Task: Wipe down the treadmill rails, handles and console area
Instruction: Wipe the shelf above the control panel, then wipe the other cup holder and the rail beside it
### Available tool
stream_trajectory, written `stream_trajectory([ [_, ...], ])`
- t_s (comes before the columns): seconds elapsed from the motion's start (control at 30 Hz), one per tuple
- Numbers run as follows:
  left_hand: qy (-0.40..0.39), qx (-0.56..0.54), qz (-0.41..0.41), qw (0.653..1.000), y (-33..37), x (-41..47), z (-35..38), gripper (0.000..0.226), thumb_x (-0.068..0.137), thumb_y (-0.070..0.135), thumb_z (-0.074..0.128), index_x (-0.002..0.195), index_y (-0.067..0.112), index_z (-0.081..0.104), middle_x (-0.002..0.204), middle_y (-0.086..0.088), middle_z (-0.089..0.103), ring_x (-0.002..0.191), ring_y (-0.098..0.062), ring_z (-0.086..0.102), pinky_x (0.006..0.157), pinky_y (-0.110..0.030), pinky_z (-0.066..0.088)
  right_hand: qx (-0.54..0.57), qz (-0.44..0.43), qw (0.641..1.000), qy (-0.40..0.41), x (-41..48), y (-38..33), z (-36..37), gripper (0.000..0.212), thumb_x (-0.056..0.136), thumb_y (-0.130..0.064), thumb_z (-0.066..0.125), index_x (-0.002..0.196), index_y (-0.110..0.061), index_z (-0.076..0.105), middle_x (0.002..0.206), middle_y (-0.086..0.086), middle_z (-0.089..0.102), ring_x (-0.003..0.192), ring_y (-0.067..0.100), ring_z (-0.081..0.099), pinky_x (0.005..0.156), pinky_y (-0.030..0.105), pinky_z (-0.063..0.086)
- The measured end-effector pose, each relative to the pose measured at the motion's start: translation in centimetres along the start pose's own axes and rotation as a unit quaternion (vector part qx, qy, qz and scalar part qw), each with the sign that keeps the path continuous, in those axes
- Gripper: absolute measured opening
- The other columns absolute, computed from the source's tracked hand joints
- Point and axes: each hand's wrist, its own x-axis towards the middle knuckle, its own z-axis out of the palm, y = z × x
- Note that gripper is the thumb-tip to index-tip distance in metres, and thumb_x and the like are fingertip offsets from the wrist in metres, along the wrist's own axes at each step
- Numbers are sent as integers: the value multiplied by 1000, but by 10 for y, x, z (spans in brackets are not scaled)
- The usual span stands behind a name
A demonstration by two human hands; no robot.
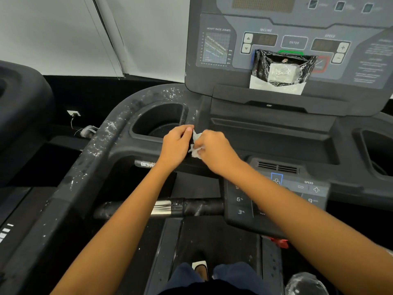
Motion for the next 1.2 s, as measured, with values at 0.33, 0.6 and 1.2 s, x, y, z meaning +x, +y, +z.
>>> stream_trajectory([
  [0.33,30,7,-16,999,-1,4,5,31,99,22,45,123,18,64,117,3,66,109,-10,59,95,-30,47,-65,-69,995,-9,30,10,12,23,88,-5,55,109,-6,65,106,14,60,92,31,59,67,34,44],
  [0.6,15,13,-17,1000,17,5,9,28,97,24,49,121,21,65,112,4,67,105,-10,60,92,-29,47,279,17,960,8,32,25,-55,15,69,-2,76,78,-14,74,77,5,69,69,13,61,67,28,53],
  [1.2,102,-185,-26,977,46,11,-22,17,94,16,59,101,10,73,97,-6,74,97,-20,68,89,-34,55,551,78,829,63,50,26,-72,23,86,9,55,81,-10,66,82,10,68,79,22,66,75,36,57],
])
